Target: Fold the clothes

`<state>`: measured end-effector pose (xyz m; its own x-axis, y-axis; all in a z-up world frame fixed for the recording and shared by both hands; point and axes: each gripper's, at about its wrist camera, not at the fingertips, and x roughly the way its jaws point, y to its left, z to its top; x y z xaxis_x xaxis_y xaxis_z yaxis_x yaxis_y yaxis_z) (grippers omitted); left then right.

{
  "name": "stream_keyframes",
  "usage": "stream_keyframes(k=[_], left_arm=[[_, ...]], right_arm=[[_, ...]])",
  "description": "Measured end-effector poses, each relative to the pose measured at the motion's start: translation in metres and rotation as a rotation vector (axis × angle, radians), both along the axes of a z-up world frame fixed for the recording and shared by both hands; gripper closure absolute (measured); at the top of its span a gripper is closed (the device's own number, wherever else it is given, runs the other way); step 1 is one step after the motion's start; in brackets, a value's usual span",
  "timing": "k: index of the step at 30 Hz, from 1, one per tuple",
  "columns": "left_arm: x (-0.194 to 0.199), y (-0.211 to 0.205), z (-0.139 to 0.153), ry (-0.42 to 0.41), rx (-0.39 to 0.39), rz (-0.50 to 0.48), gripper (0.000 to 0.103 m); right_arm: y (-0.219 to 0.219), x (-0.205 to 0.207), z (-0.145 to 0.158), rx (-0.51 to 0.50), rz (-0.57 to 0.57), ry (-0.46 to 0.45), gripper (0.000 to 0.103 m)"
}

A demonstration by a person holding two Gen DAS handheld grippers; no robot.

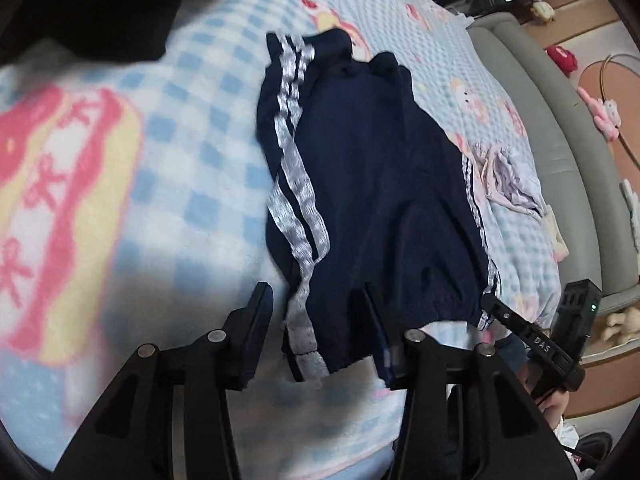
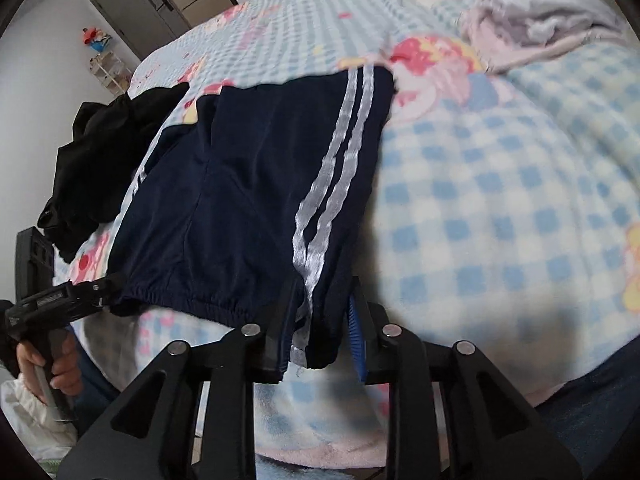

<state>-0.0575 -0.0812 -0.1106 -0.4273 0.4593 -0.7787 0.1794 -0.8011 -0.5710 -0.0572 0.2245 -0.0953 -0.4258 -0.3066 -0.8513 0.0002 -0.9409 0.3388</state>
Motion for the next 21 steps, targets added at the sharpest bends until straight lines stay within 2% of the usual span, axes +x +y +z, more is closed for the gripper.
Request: stream_keyframes(k=[1, 2, 3, 7, 11, 15, 18, 20, 21], left_arm=[[-0.001, 0.004, 0.003, 0.008, -0.012, -0.006, 0.084], [-0.003, 0.008, 0.007, 0.019, -0.029, -0.011, 0.087], [-0.002, 0.009, 0.014, 0.043, -0.035, -0.016, 0.088], [0.008, 0.008, 0.047, 0.128, -0.036, -0.037, 0.088], [0.022, 0.006, 0.066, 0.148, -0.039, -0.049, 0.088], [0.041, 0.012, 0.064, 0.118, -0.032, -0.061, 0.088], [0.043, 0.015, 0.045, 0.053, -0.055, -0.078, 0.086], [0.040, 0.015, 0.027, -0.038, -0.088, -0.085, 0.084], [0.039, 0.016, 0.018, -0.086, -0.106, -0.088, 0.079]], right_arm=[[0.000, 0.001, 0.003, -0.019, 0.004, 0.001, 0.088], [0.001, 0.003, 0.008, -0.043, 0.005, 0.008, 0.095], [0.003, 0.006, 0.013, -0.067, 0.007, 0.014, 0.097], [0.011, 0.015, 0.032, -0.163, 0.014, 0.042, 0.099], [0.019, 0.030, 0.048, -0.200, 0.012, 0.054, 0.099], [0.021, 0.047, 0.046, -0.186, 0.012, 0.026, 0.099], [0.019, 0.053, 0.033, -0.138, 0.010, -0.013, 0.098], [0.017, 0.053, 0.023, -0.097, 0.005, -0.047, 0.094], [0.016, 0.052, 0.018, -0.077, 0.003, -0.062, 0.094]])
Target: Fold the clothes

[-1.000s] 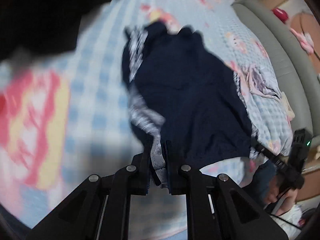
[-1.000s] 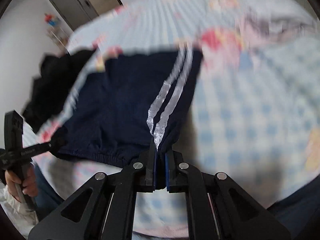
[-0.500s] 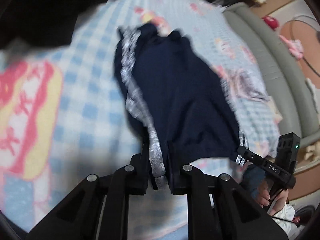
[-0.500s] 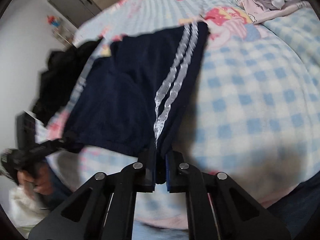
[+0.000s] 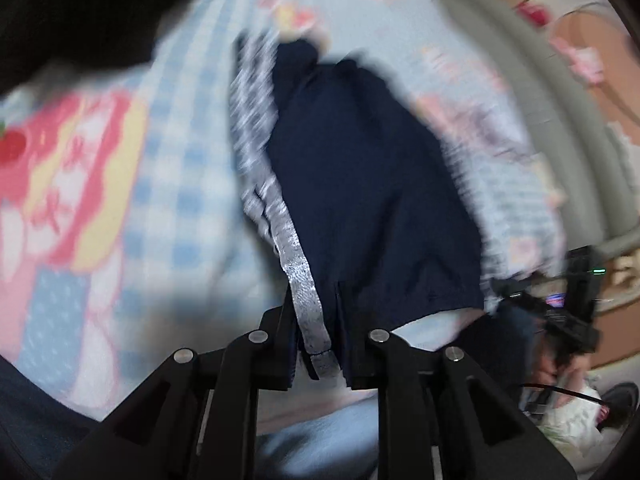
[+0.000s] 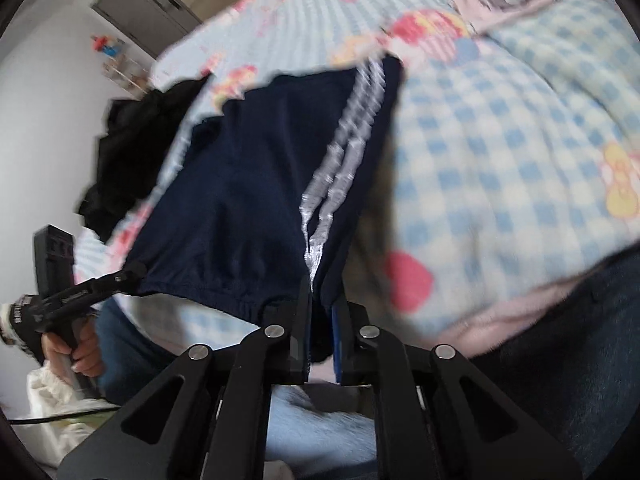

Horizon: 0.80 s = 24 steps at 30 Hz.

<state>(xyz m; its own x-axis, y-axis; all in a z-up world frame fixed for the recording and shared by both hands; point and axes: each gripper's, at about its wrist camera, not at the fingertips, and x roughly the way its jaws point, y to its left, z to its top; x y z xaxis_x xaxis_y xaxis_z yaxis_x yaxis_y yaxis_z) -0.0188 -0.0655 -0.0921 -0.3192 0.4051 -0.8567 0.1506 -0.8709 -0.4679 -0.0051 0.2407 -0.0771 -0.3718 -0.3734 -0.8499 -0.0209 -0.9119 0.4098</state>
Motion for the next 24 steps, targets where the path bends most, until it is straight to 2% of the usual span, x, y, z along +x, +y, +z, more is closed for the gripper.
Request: stream_keyframes(k=[1, 3, 5, 9, 11, 13, 16, 18, 20, 22, 24], left_arm=[[0.000, -0.001, 0.000, -0.004, 0.001, 0.001, 0.077], [0.002, -0.004, 0.004, 0.011, 0.014, 0.006, 0.067], [0.003, -0.010, 0.014, 0.047, 0.013, 0.012, 0.060], [-0.001, -0.020, 0.034, 0.121, 0.011, 0.043, 0.063], [-0.008, -0.016, 0.042, 0.156, 0.037, 0.040, 0.063], [-0.020, -0.004, 0.045, 0.176, 0.029, 0.014, 0.063], [-0.036, 0.013, 0.029, 0.142, 0.002, -0.009, 0.063], [-0.041, 0.013, 0.009, 0.035, -0.039, 0.012, 0.063], [-0.037, 0.007, 0.003, 0.006, -0.045, 0.033, 0.063], [-0.031, -0.004, 0.012, 0.046, -0.013, 0.050, 0.063], [-0.031, -0.019, 0.024, 0.095, 0.003, 0.065, 0.063]], right_arm=[[-0.001, -0.001, -0.004, 0.020, -0.001, -0.016, 0.093], [0.000, -0.003, -0.002, 0.035, -0.009, -0.006, 0.082], [0.002, -0.005, 0.003, 0.047, -0.016, 0.011, 0.080], [0.006, -0.009, 0.012, 0.070, -0.032, 0.046, 0.077], [0.008, -0.011, 0.014, 0.077, -0.040, 0.053, 0.075], [0.003, -0.016, 0.009, 0.075, -0.022, 0.047, 0.074], [-0.006, -0.024, 0.001, 0.071, 0.012, 0.039, 0.074], [-0.011, -0.030, -0.012, 0.123, 0.014, 0.026, 0.074], [-0.001, -0.030, -0.024, 0.136, -0.010, -0.013, 0.074], [0.015, -0.028, -0.028, 0.077, -0.048, -0.039, 0.077], [0.018, -0.030, -0.020, 0.093, -0.041, -0.023, 0.076]])
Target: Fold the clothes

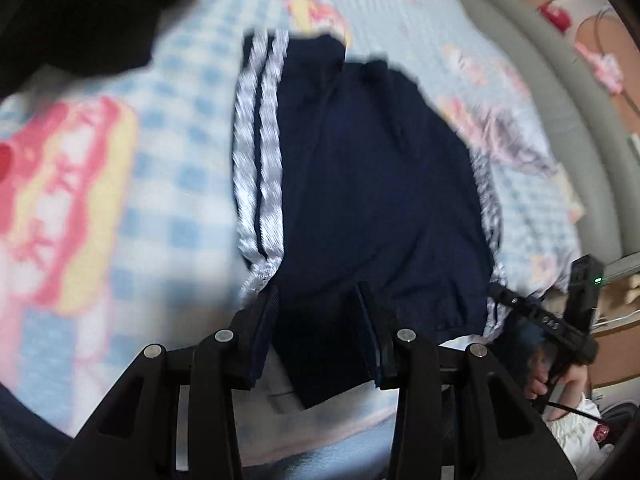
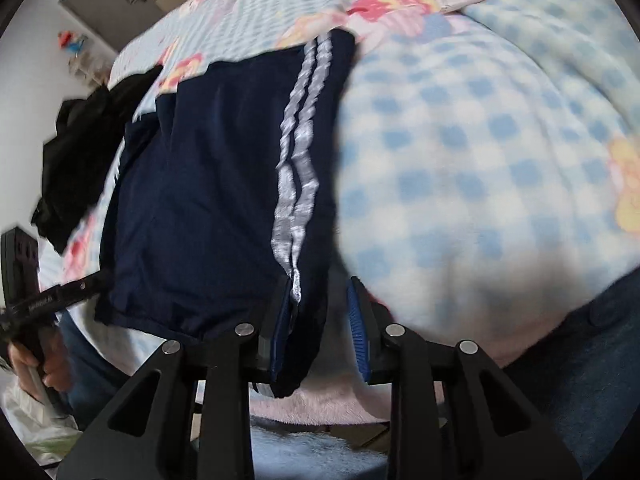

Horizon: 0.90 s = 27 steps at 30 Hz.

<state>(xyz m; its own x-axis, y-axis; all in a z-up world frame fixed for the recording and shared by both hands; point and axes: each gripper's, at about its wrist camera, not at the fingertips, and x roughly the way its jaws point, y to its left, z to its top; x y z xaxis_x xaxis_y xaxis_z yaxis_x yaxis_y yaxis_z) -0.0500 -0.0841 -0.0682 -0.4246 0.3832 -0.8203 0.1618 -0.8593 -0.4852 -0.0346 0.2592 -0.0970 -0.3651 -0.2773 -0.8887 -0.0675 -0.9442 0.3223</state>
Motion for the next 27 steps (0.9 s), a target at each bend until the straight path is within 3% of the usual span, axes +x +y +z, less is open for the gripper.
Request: stream_keyframes(k=[4, 10, 15, 17, 19, 21, 27], left_arm=[[-0.024, -0.028, 0.013, 0.050, 0.019, 0.021, 0.063], [-0.085, -0.046, 0.012, 0.075, -0.049, 0.049, 0.061], [-0.134, -0.049, -0.009, 0.000, -0.146, 0.062, 0.057], [-0.142, -0.051, -0.018, -0.005, -0.142, 0.059, 0.054], [-0.149, -0.054, -0.027, -0.009, -0.133, 0.056, 0.057], [-0.152, -0.054, -0.029, 0.015, -0.136, 0.038, 0.099], [-0.124, -0.087, 0.012, 0.140, -0.188, 0.136, 0.099]], right_arm=[[-0.015, -0.023, 0.038, 0.064, 0.076, 0.096, 0.074], [-0.052, -0.075, 0.079, 0.054, 0.191, 0.194, 0.069], [-0.110, -0.125, 0.063, 0.057, 0.327, 0.170, 0.069], [-0.122, -0.139, 0.049, 0.046, 0.355, 0.141, 0.069], [-0.134, -0.151, 0.037, 0.044, 0.371, 0.118, 0.069], [-0.139, -0.165, 0.025, 0.054, 0.366, 0.101, 0.069], [-0.115, -0.181, 0.012, 0.122, 0.264, 0.084, 0.071]])
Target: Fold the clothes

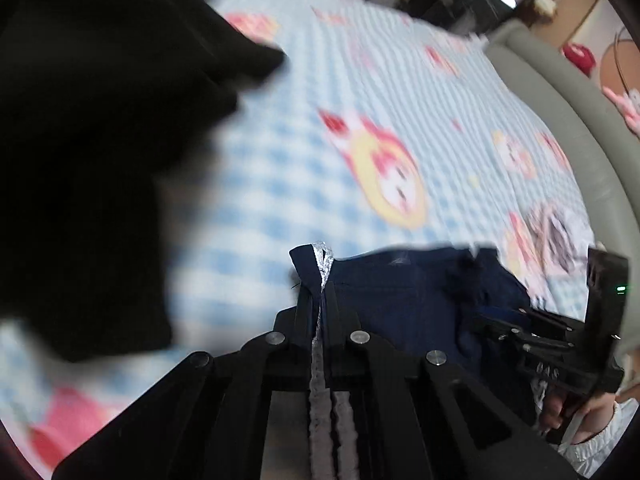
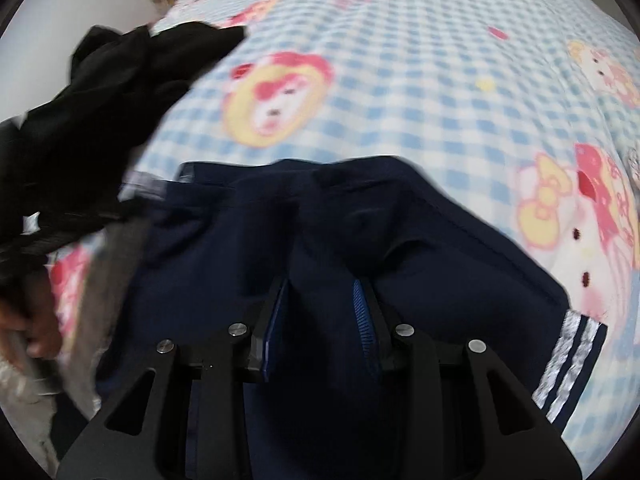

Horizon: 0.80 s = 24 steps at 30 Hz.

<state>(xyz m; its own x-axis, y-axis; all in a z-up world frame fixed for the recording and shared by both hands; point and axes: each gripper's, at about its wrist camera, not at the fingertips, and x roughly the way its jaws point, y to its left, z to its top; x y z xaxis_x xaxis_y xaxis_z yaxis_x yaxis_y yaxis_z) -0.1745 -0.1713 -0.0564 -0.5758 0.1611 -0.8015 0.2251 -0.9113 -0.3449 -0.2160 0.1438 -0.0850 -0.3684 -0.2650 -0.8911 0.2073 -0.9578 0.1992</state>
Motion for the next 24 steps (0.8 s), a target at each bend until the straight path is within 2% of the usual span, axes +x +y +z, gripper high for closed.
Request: stream_keyframes(k=[2, 5, 7, 8, 9, 12, 14, 16, 18, 20, 22, 24], left_arm=[[0.007, -0.014, 0.001, -0.009, 0.048, 0.011, 0.096], [0.009, -0.015, 0.000, -0.046, 0.004, 0.001, 0.091], [0.011, -0.013, 0.004, -0.029, -0.022, -0.006, 0.076], [0.013, -0.013, 0.007, -0.016, -0.026, -0.006, 0.065], [0.015, -0.014, 0.009, -0.001, -0.027, -0.004, 0.060], [0.015, -0.020, 0.003, 0.005, -0.004, -0.005, 0.058], [0.010, -0.021, -0.006, -0.021, 0.008, -0.003, 0.058], [0.006, -0.022, -0.015, -0.046, 0.019, 0.000, 0.058], [0.002, -0.023, -0.021, -0.063, 0.030, -0.001, 0.058], [-0.002, -0.021, -0.022, -0.066, 0.040, -0.009, 0.058], [-0.003, -0.019, -0.019, -0.049, 0.066, -0.022, 0.058], [-0.007, -0.014, -0.022, -0.055, 0.044, -0.031, 0.053]], right_arm=[[0.008, -0.006, -0.004, 0.022, -0.035, -0.001, 0.072], [0.017, -0.008, 0.003, 0.052, -0.068, 0.036, 0.072], [0.021, -0.005, 0.017, 0.079, -0.069, 0.087, 0.072], [0.021, -0.004, 0.021, 0.079, -0.063, 0.101, 0.072], [0.021, -0.003, 0.025, 0.074, -0.056, 0.111, 0.071], [0.002, -0.004, 0.034, -0.013, 0.042, 0.125, 0.071], [-0.021, -0.007, 0.031, -0.053, 0.123, 0.111, 0.065], [-0.041, -0.018, 0.015, -0.070, 0.169, 0.073, 0.064], [-0.046, -0.031, -0.009, -0.056, 0.155, 0.018, 0.070], [-0.037, -0.044, -0.029, -0.044, 0.120, -0.031, 0.088], [-0.020, -0.046, -0.027, -0.094, 0.086, -0.028, 0.089], [-0.011, -0.045, -0.017, -0.070, 0.061, 0.025, 0.088]])
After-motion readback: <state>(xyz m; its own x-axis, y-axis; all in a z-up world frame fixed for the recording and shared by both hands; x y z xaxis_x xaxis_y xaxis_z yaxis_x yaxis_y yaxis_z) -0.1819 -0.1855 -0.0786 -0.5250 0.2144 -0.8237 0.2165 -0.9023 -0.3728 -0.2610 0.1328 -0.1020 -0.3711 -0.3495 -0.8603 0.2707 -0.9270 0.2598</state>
